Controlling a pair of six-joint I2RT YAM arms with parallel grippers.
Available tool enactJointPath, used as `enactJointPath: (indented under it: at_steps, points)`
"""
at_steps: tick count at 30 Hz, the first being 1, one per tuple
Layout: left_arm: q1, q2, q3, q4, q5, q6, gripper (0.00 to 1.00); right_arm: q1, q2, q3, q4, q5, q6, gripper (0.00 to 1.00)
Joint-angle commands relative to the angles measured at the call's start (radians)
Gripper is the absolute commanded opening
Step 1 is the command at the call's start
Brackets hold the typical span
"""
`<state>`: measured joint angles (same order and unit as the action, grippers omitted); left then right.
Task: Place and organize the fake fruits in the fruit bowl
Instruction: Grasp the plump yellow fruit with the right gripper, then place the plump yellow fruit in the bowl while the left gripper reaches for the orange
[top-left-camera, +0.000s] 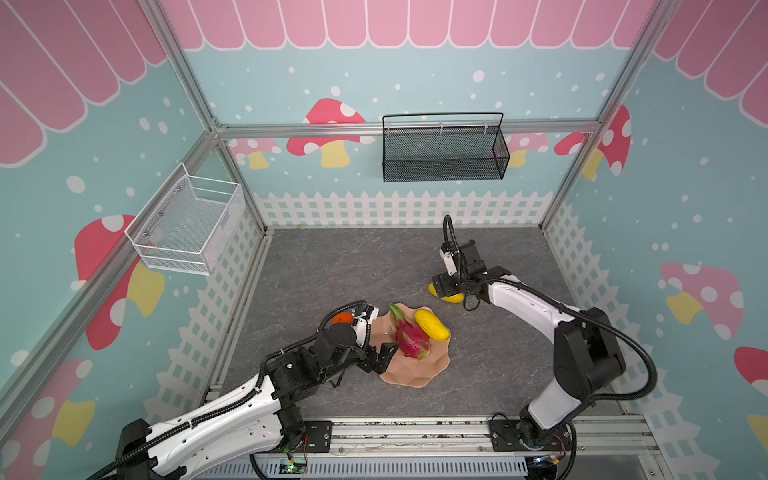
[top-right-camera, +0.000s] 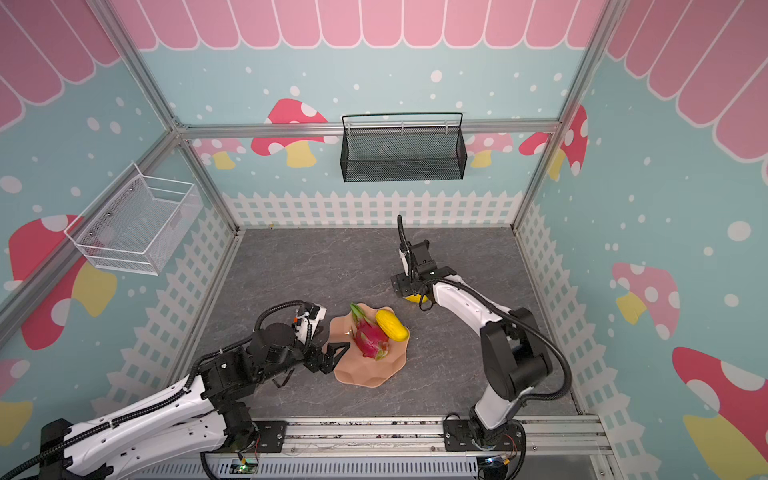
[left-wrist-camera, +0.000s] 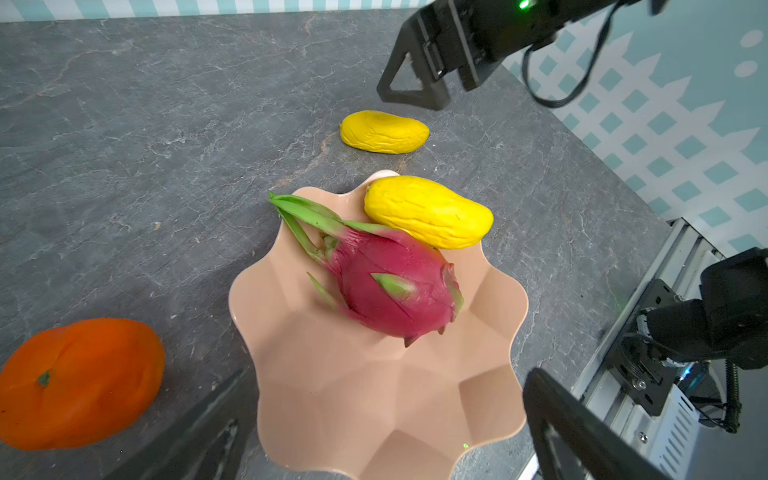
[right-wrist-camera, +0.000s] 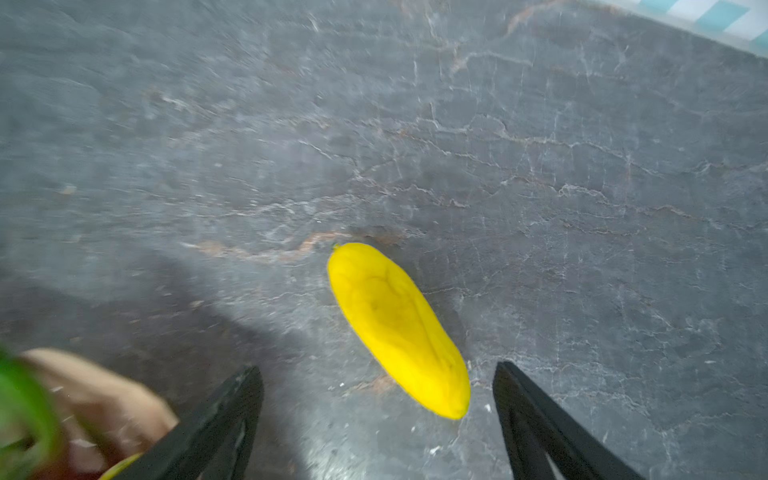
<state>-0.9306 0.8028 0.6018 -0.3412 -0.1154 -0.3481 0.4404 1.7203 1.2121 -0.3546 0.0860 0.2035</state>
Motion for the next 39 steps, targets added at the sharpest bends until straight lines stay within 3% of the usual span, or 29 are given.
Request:
enactJointPath:
  at_steps: [1, 9, 13, 22, 29, 35, 39]
  points:
    - [0.004, -0.015, 0.006, -0.018, 0.002, 0.022, 1.00, -0.009, 0.078, 0.020, -0.024, -0.017, -0.082, 0.90]
    - [0.006, -0.001, 0.001, -0.010, -0.004, 0.039, 1.00, -0.018, 0.171, 0.006, 0.016, -0.041, -0.097, 0.85]
    - [0.006, 0.018, 0.000, 0.007, 0.000, 0.041, 1.00, -0.025, 0.210, 0.003, 0.023, -0.024, -0.091, 0.63]
    - [0.007, -0.007, -0.015, -0.011, -0.016, 0.025, 1.00, -0.008, -0.055, -0.085, 0.049, -0.034, -0.111, 0.51]
    - [0.016, -0.098, 0.021, -0.194, -0.126, -0.048, 1.00, 0.187, -0.279, -0.192, 0.019, -0.096, -0.234, 0.51]
    - [0.018, -0.201, 0.057, -0.321, -0.156, -0.119, 1.00, 0.289, -0.415, -0.304, 0.038, -0.263, -0.273, 0.50]
    - [0.018, -0.268, 0.059, -0.363, -0.160, -0.126, 1.00, 0.371, -0.424, -0.328, 0.017, -0.365, -0.316, 0.50]
